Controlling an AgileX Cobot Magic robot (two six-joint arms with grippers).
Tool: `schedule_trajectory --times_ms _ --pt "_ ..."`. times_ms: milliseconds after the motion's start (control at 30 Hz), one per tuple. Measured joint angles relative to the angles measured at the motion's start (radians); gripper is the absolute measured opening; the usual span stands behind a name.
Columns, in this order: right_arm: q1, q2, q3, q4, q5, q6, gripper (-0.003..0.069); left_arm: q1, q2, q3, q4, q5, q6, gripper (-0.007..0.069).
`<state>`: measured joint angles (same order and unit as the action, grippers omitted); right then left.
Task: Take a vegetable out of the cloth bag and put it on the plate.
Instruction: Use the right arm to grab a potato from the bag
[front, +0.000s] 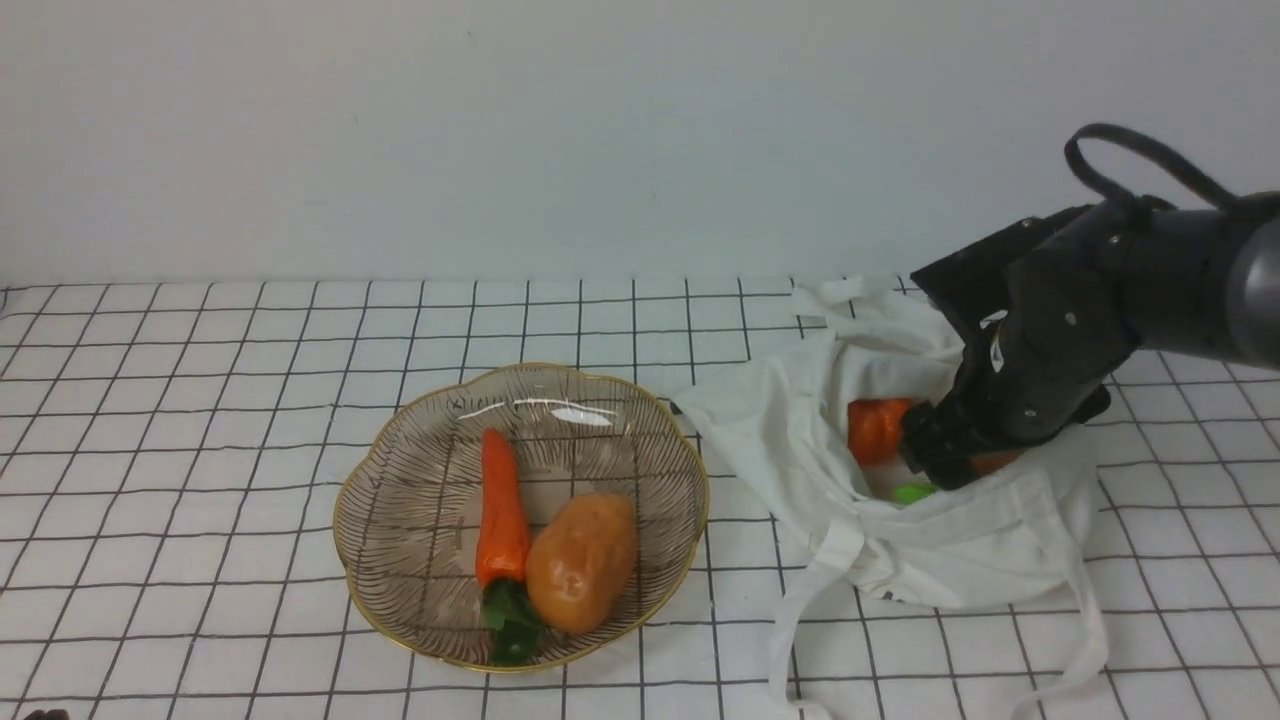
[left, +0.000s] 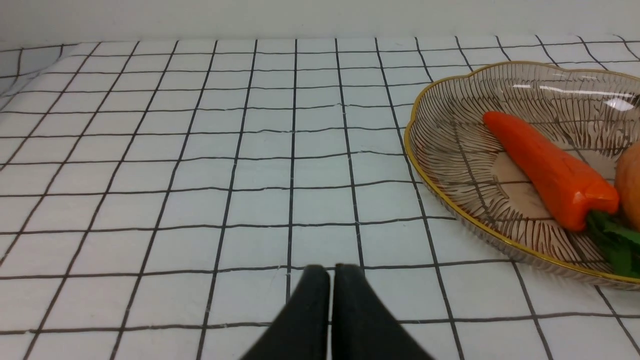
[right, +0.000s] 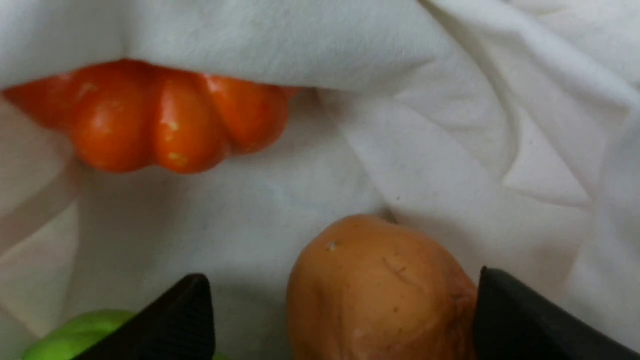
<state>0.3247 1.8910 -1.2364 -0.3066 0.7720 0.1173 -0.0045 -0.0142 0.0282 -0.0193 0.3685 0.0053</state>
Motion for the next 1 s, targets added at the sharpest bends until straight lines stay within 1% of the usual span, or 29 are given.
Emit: schedule_trajectory --times_ms 167,200,233,300,333,633,900,1000 --pt "0.000 0.039 -0.001 -0.028 0.000 0.005 0.0611 0.000 0.000 0.000 0.000 0.000 0.000 -0.0008" --pt "0.000 0.048 -0.001 -0.033 0.000 0.005 0.0587 0.000 0.000 0.000 0.000 0.000 0.000 -0.0008" --pt "0.000 0.051 -0.001 -0.034 0.000 0.005 0.0577 0.000 0.000 0.000 0.000 0.000 0.000 -0.0008" --pt "0.000 0.059 -0.001 -0.035 0.003 0.005 0.0513 0.000 0.000 0.000 0.000 0.000 0.000 -0.0008" --pt "0.000 0.059 -0.002 -0.034 0.004 0.005 0.0496 0.000 0.000 0.000 0.000 0.000 0.000 -0.0008" --pt "0.000 0.029 -0.067 0.008 0.049 0.007 0.0496 0.000 0.000 0.000 0.000 0.000 0.000 -0.0008" --pt "0.000 -0.075 -0.189 0.120 0.165 0.005 0.0496 0.000 0.000 0.000 0.000 0.000 0.000 -0.0008" --pt "0.000 -0.102 -0.202 0.155 0.172 -0.005 0.0496 0.000 0.000 0.000 0.000 0.000 0.000 -0.0008"
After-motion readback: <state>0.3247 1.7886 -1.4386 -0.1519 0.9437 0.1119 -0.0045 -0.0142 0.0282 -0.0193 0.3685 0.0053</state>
